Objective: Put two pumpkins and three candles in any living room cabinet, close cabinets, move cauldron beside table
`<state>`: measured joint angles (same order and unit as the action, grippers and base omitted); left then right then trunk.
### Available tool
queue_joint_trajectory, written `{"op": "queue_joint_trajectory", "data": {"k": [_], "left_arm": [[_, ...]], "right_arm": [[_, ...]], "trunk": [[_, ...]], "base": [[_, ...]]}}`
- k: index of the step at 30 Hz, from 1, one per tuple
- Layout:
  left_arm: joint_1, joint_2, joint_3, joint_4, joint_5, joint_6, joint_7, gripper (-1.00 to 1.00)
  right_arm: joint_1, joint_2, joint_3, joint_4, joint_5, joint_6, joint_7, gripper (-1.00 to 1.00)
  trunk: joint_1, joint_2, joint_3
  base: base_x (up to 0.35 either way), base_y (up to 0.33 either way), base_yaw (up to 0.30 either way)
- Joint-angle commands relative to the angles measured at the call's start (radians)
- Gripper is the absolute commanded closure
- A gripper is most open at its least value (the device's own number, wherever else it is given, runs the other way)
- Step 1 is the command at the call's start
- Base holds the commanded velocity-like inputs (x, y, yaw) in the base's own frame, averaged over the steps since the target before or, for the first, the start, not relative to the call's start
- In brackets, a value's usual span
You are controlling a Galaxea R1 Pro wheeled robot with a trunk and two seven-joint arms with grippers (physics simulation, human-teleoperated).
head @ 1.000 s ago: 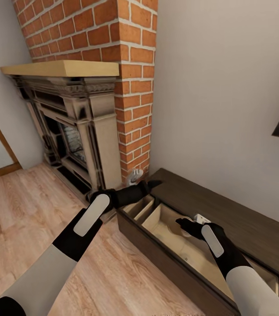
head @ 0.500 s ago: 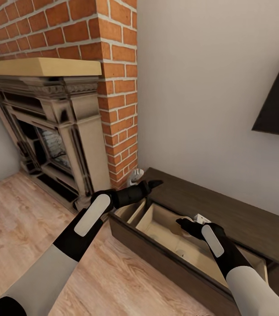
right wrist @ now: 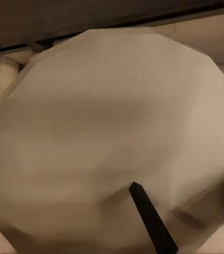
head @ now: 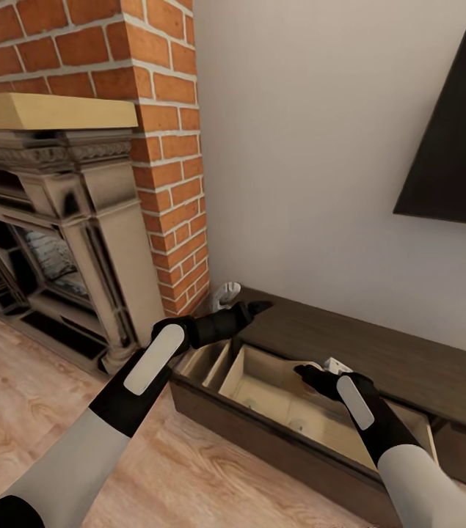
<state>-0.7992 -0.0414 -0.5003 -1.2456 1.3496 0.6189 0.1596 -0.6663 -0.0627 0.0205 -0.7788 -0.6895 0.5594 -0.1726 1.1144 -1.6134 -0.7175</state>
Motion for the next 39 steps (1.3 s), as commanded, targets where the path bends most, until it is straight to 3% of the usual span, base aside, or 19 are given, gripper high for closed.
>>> {"op": "queue_joint_trajectory", "data": {"k": [1, 32, 33, 37, 39], "left_arm": [[0.000, 0.000, 0.000, -0.001, 0.000, 0.000, 0.000, -1.00], [0.000, -0.001, -0.001, -0.008, -0.001, 0.005, 0.000, -1.00], [0.000, -0.001, -0.001, -0.008, -0.001, 0.005, 0.000, -1.00], [0.000, -0.001, -0.001, -0.008, -0.001, 0.005, 0.000, -1.00], [0.000, -0.002, -0.001, -0.008, -0.001, 0.005, 0.000, -1.00]], "right_arm": [[0.000, 0.000, 0.000, 0.000, -0.007, -0.001, -0.001, 1.00], [0.000, 0.001, 0.001, 0.001, 0.002, -0.012, -0.007, 1.00], [-0.001, 0.001, 0.002, 0.001, 0.003, -0.027, -0.022, 1.00], [0.000, 0.002, 0.004, 0.000, -0.004, -0.065, -0.191, 1.00], [0.000, 0.004, 0.004, 0.000, -0.007, -0.077, -0.216, 1.00]], "trunk": [[0.000, 0.000, 0.000], [0.000, 0.000, 0.015], [0.000, 0.000, 0.016], [0.000, 0.000, 0.019], [0.000, 0.000, 0.021]], "base": [[0.050, 0.054, -0.284], [0.032, 0.009, -0.284], [0.216, 0.146, -0.283], [0.233, 0.190, -0.279], [0.236, 0.203, -0.275]]}}
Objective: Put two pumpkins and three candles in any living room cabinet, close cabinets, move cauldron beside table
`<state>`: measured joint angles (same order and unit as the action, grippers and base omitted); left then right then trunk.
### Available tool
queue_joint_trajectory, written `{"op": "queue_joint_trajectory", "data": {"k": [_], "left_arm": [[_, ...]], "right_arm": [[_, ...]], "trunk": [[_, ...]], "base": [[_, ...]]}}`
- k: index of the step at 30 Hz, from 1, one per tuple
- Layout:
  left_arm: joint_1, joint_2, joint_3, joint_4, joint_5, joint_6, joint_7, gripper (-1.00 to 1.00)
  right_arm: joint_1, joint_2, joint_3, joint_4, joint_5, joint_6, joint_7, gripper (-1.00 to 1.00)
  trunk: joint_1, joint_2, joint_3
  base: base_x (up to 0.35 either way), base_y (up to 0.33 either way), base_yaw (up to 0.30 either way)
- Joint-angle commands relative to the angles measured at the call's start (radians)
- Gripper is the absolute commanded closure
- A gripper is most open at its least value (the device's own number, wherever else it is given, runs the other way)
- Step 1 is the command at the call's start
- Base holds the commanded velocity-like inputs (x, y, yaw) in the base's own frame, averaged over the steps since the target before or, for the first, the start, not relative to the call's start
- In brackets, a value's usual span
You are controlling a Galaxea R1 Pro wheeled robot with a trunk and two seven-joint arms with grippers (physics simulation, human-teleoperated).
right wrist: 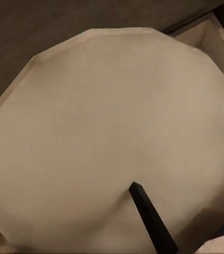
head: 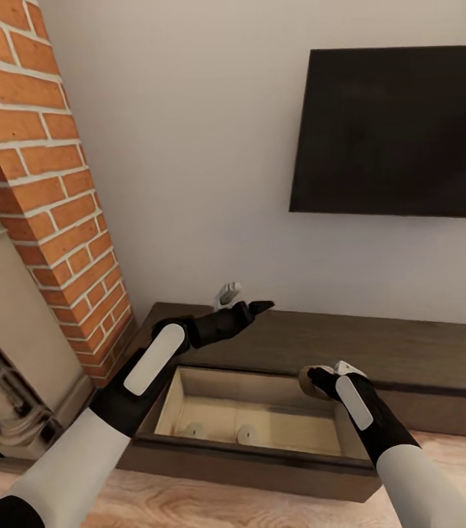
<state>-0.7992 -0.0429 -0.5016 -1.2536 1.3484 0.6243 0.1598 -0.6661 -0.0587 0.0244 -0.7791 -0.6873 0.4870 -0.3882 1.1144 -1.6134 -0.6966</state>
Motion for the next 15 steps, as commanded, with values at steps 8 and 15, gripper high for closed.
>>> {"op": "queue_joint_trajectory", "data": {"k": [8, 15], "left_arm": [[0.000, 0.000, 0.000, 0.000, 0.000, 0.004, 0.000, -1.00], [0.000, -0.001, 0.000, 0.000, 0.000, 0.005, 0.000, -1.00]], "right_arm": [[-0.001, 0.020, -0.001, 0.000, -0.002, -0.010, -0.014, 1.00], [0.000, 0.017, -0.005, 0.002, -0.008, -0.010, -0.006, 1.00]], "trunk": [[0.000, 0.000, 0.007], [0.000, 0.000, 0.008]], "base": [[0.237, 0.205, -0.263], [0.248, 0.200, -0.051]]}}
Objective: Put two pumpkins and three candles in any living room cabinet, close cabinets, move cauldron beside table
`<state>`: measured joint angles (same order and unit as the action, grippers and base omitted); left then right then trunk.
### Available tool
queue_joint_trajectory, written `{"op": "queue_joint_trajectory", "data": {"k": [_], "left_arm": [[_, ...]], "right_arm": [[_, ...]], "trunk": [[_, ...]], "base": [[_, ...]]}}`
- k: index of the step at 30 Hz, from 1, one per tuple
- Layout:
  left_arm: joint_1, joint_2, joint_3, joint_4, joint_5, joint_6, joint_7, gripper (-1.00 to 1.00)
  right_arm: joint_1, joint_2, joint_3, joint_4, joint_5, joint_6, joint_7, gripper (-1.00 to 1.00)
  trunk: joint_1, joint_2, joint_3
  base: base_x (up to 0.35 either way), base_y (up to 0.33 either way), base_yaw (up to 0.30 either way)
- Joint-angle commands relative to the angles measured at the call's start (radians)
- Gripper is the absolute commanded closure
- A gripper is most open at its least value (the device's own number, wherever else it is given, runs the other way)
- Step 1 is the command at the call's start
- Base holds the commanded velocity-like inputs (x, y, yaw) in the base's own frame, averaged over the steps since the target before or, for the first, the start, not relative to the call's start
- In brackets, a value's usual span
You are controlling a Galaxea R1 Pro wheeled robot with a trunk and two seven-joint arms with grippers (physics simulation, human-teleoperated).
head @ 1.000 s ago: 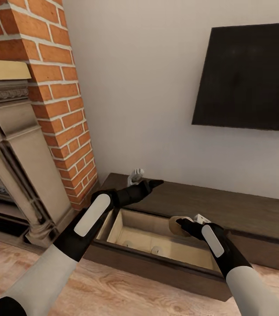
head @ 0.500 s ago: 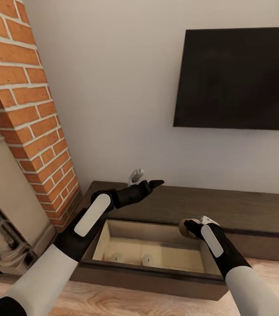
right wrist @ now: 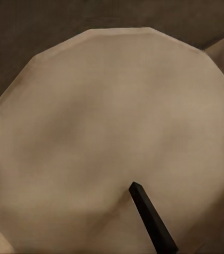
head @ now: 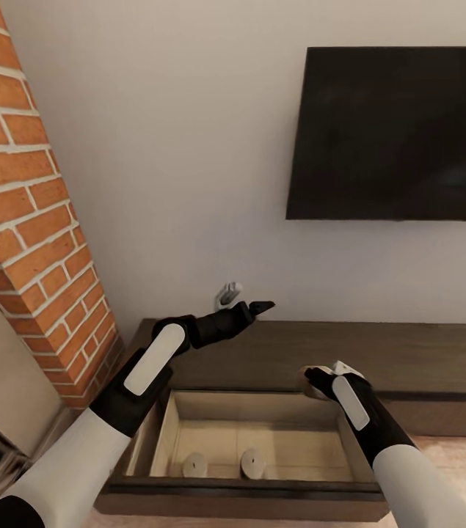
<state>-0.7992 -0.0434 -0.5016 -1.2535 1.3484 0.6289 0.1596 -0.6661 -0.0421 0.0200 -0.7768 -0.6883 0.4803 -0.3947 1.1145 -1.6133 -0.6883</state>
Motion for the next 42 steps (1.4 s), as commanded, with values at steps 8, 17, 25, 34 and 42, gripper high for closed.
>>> {"op": "queue_joint_trajectory", "data": {"k": [8, 17, 25, 34, 42], "left_arm": [[0.000, -0.001, -0.001, 0.000, 0.000, -0.004, 0.001, -1.00], [0.000, -0.002, -0.091, 0.000, -0.001, -0.021, 0.001, -1.00], [0.000, 0.009, -0.092, -0.035, 0.000, -0.025, 0.002, -1.00], [-0.002, 0.001, -0.094, -0.027, -0.001, -0.019, 0.007, -1.00], [-0.001, -0.001, -0.096, -0.025, -0.002, -0.018, 0.008, -1.00]], "right_arm": [[0.000, 0.003, 0.004, -0.001, 0.001, -0.003, -0.004, 1.00], [-0.001, 0.007, 0.005, -0.001, -0.008, -0.003, -0.004, 1.00], [0.000, 0.006, 0.019, 0.002, 0.000, 0.029, -0.013, 1.00], [-0.001, 0.001, 0.273, 0.154, 0.003, 0.155, -0.133, 1.00], [-0.001, -0.003, 0.277, 0.196, 0.008, 0.204, -0.168, 1.00]], "trunk": [[0.000, 0.000, 0.000], [0.000, 0.000, 0.000], [0.000, 0.000, 0.000], [0.000, 0.000, 0.000], [0.000, 0.000, 0.000]], "base": [[0.220, 0.069, -0.001], [0.044, -0.033, 0.000], [0.053, -0.055, 0.000], [0.000, 0.000, 0.000], [0.000, 0.000, 0.000]]}}
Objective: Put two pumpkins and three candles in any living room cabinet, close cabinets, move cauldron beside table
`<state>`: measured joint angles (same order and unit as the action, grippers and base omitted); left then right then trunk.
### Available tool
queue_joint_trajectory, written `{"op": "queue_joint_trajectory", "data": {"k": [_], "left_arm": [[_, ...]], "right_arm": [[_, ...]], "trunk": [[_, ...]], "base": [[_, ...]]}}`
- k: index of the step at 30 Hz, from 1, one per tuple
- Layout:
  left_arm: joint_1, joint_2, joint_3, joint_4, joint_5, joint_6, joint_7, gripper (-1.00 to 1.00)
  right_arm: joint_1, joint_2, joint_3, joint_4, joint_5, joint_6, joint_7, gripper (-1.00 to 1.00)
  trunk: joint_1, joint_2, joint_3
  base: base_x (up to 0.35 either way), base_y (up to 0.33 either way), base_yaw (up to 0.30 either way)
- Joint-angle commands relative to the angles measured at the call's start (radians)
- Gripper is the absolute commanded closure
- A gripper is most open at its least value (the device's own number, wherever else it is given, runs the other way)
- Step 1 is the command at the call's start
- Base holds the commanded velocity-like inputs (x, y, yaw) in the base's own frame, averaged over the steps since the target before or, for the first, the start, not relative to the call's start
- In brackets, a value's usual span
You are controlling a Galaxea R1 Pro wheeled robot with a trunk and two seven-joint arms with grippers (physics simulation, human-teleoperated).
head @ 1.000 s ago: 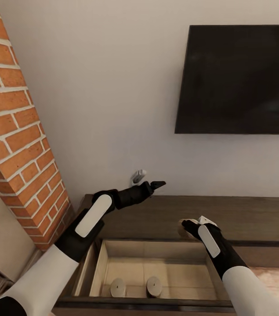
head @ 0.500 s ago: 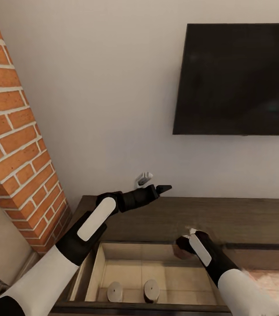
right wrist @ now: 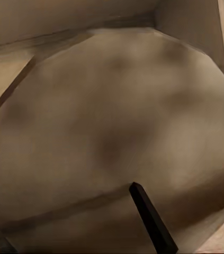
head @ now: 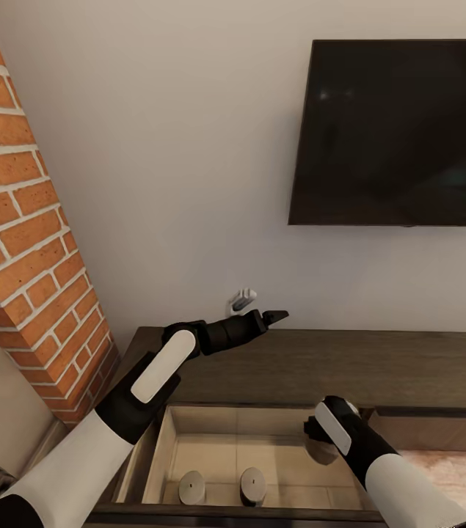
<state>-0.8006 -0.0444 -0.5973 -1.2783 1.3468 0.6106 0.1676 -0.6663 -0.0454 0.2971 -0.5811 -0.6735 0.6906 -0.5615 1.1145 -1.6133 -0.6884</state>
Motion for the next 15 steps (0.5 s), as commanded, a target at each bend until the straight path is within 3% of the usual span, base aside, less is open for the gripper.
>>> {"op": "queue_joint_trajectory", "data": {"k": [1, 7, 8, 9, 11, 15], "left_arm": [[0.000, -0.001, 0.000, 0.000, 0.000, 0.000, 0.000, -1.00], [0.000, -0.002, -0.001, 0.003, -0.001, -0.002, 0.002, -1.00], [0.000, -0.002, -0.001, 0.003, -0.001, -0.003, 0.003, -1.00], [0.000, -0.002, -0.001, 0.004, -0.001, -0.004, 0.004, -1.00], [0.001, -0.008, -0.003, 0.004, -0.001, -0.005, 0.004, -1.00], [0.001, -0.017, -0.005, 0.004, -0.001, -0.005, 0.003, -1.00]], "right_arm": [[0.000, 0.000, 0.001, 0.019, -0.006, -0.007, -0.002, 1.00], [0.000, 0.001, 0.002, 0.139, -0.001, -0.034, 0.036, 1.00], [0.000, 0.000, 0.007, 0.167, 0.007, -0.064, 0.075, 1.00], [-0.001, 0.000, 0.039, 0.237, 0.057, -0.142, 0.166, 1.00], [-0.001, 0.000, 0.054, 0.303, 0.093, -0.208, 0.213, 1.00], [0.000, 0.005, 0.063, 0.347, 0.107, -0.310, 0.288, 1.00]], "trunk": [[0.000, 0.000, 0.000], [0.000, 0.000, 0.000], [0.000, 0.000, 0.000], [0.000, 0.000, 0.000], [0.000, 0.000, 0.000], [0.000, 0.000, 0.000]], "base": [[0.000, 0.000, 0.000], [0.000, 0.000, 0.000], [0.000, 0.000, 0.000], [0.000, 0.000, 0.000], [0.000, 0.000, 0.000], [0.000, 0.000, 0.000]]}}
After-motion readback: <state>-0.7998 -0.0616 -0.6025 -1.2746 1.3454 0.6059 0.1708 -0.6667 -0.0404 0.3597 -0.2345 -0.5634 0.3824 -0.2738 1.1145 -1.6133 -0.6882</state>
